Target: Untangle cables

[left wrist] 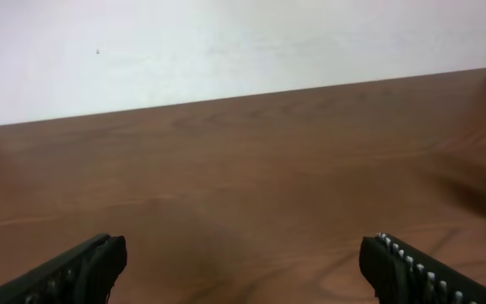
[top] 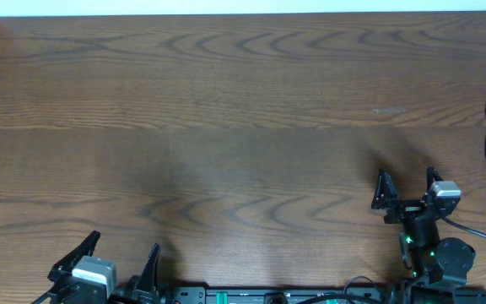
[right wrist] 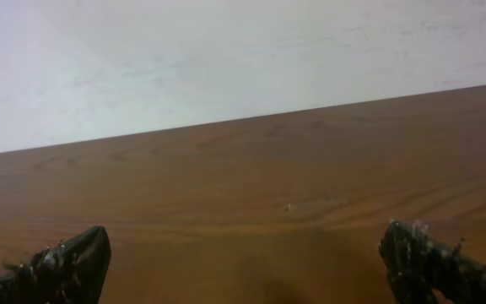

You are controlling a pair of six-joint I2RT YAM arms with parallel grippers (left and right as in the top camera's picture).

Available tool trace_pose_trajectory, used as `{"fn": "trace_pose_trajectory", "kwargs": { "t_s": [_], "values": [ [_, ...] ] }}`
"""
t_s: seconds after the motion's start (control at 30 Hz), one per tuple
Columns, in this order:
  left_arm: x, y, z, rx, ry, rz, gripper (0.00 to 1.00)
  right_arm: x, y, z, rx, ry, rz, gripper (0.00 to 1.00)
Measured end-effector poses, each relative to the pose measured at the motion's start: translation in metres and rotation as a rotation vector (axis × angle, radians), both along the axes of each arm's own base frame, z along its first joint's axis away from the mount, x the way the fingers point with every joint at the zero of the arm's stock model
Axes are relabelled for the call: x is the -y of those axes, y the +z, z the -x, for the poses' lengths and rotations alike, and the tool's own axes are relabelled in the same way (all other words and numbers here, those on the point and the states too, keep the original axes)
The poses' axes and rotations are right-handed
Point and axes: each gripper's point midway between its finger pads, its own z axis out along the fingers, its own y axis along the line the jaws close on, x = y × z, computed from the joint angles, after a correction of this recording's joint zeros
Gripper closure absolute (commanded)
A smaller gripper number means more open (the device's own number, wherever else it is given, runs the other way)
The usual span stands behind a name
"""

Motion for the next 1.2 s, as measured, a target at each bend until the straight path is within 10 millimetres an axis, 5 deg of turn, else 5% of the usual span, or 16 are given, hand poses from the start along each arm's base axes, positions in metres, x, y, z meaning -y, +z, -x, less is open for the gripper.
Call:
{"fn": "trace_pose_trajectory", "kwargs": {
  "t_s": [0.33,0.83,1.2],
  "values": [
    [0.000,0.000,0.000,-0.002,0.000,0.000,0.05,-0.002,0.000,0.000,0.000,0.006,0.000,0.01],
    [0.000,0.000,0.000,-0.002,0.000,0.000,0.05,-0.067,0.000,0.010,0.000,0.277,0.000,0.01],
    [0.000,-0.001,0.000,-0.002,0.000,0.000,0.05,-0.059,0.000,0.008,0.000,0.241,0.000,0.01]
  ]
}}
